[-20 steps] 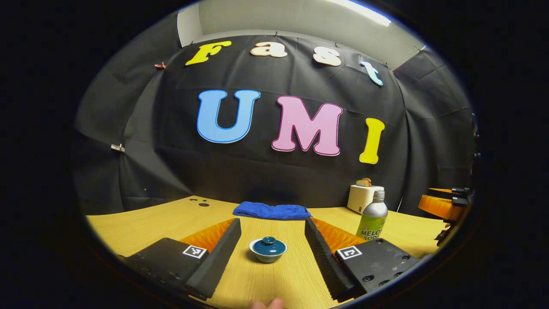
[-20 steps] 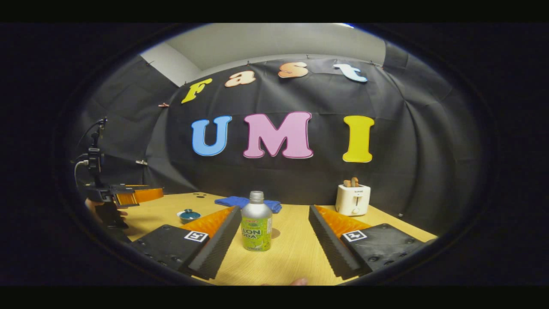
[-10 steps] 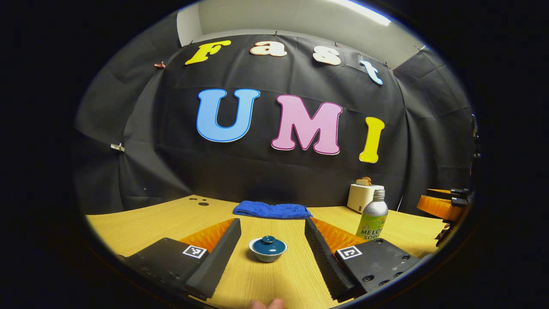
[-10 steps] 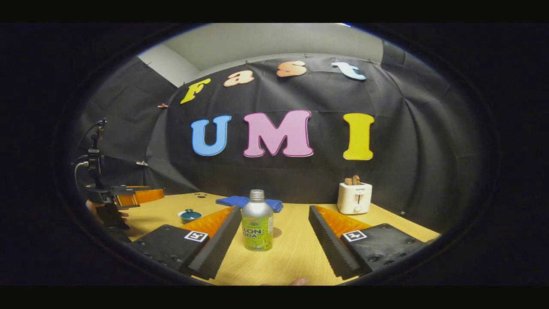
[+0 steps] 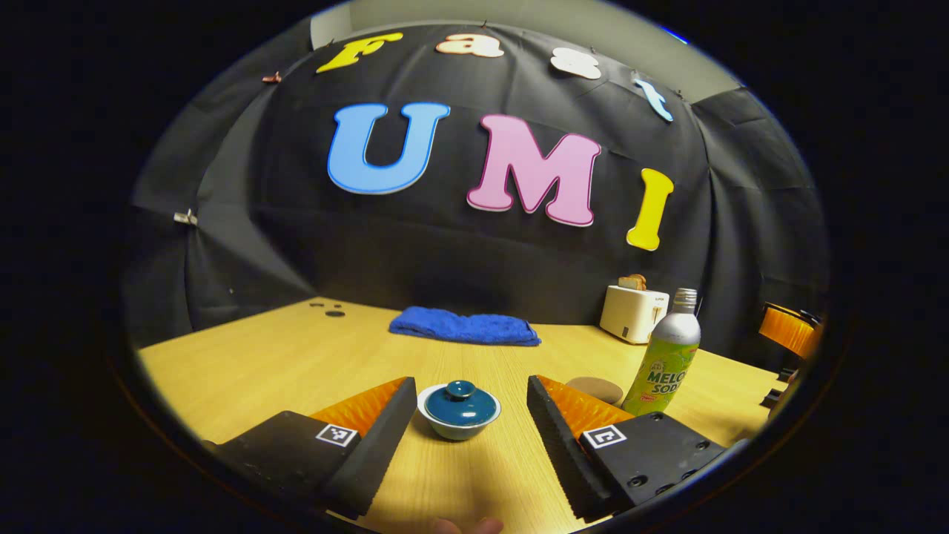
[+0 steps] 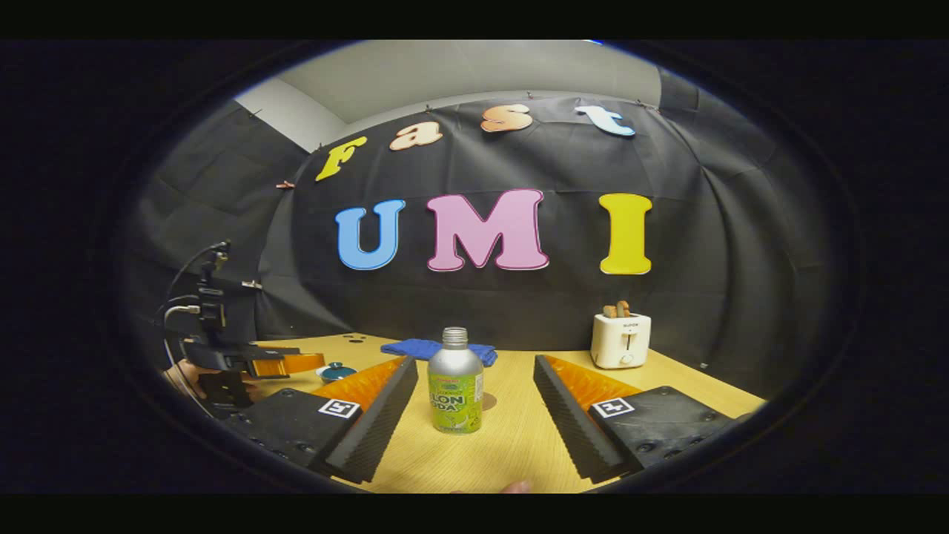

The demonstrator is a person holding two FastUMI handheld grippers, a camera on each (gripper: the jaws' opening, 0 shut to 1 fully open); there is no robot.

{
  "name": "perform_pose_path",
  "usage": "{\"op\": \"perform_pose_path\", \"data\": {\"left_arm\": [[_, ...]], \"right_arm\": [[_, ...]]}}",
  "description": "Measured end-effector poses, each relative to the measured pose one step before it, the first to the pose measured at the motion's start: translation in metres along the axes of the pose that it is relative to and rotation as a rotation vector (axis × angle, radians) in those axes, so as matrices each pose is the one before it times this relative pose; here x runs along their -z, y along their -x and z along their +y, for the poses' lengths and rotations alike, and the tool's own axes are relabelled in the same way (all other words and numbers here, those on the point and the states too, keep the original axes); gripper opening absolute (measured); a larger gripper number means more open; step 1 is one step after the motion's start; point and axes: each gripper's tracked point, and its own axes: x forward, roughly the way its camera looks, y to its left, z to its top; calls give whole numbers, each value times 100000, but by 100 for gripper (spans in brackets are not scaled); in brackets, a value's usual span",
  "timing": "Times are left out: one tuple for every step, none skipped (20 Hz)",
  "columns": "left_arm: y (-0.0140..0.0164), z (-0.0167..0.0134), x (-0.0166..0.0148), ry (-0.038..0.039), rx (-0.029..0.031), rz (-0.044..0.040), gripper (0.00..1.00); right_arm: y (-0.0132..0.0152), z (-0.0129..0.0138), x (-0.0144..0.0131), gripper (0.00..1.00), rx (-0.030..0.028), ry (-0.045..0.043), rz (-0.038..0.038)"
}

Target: Open the teacup lid with one hand, grasp the water bottle and pour water into the teacup with the other hand; after pouring, place the water bottle on the coaster and then close the teacup lid.

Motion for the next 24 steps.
{"op": "perform_pose_path", "data": {"left_arm": [[-520, 76, 486, 1478, 787, 2677, 95], [-633, 172, 128, 602, 414, 1971, 95], [-699, 196, 220, -54, -255, 1252, 94], [-607, 286, -50, -291, -613, 1018, 91], [-643, 260, 83, -520, -584, 616, 89], [-559, 176, -25, -778, -555, 593, 89], [-364, 67, 214, -1166, -297, 677, 88], [-451, 68, 38, -1478, -168, 881, 87], [-308, 113, 330, -1251, -439, 862, 86], [-351, 61, -176, -965, -246, 121, 84], [-80, -82, -139, -634, -71, -659, 83], [-316, 131, -57, -535, -449, -140, 80], [-242, 28, 189, -493, -235, 377, 79], [-173, -25, -134, -399, -392, 284, 76], [-42, 121, 192, -497, -155, 386, 73], [-132, -131, 5, -657, 554, 697, 69], [-67, -82, 236, -773, 164, 861, 66], [-32, -82, 119, -1672, -150, 1107, 59], [-194, 76, 89, -1503, -736, 543, 52], [8, -39, -88, 83, -205, -42, 49], [36, -12, -257, 484, 48, -465, 41], [-79, 110, 139, -3, 283, -148, 36], [-44, -79, -36, -210, 214, -16, 34], [57, 31, 62, 10, -238, -268, 34]], "right_arm": [[8, -116, 12, 98, 50, -114, 22], [10, 7, 12, 97, -79, -364, -99], [-15, -109, -1, 97, 55, -403, -27], [32, -50, 66, 99, 59, -233, 83], [-65, -84, 0, 97, 48, -92, 162], [-19, -46, 15, 97, 21, -99, 164], [-61, -42, 12, 97, -134, -134, 104], [8, 6, 8, 97, 53, -65, -113], [-12, -160, -65, 97, 109, -71, -179], [12, -70, -1, 97, -20, -76, 56], [-19, -20, 83, 97, -112, -152, 176], [25, 5, 41, 97, -48, -205, 231], [-113, -97, 61, 97, -10, -177, 97], [13, -43, -4, 97, 39, -101, -8], [38, -64, -41, 97, 58, -23, -23], [46, -57, 0, 97, 40, -20, -87], [-50, -74, -58, 97, 123, -87, -33], [-29, -52, -38, 97, 48, -108, -91], [72, -14, 6, 97, -7, -185, 41], [-75, -28, 115, 97, 6, -19, 175], [16, 28, 26, 97, -86, 0, 34], [-33, 11, 5, 98, -53, -78, 179], [-50, 81, 68, 97, -249, -79, 95], [22, 12, 46, 97, -53, 28, 140]]}}
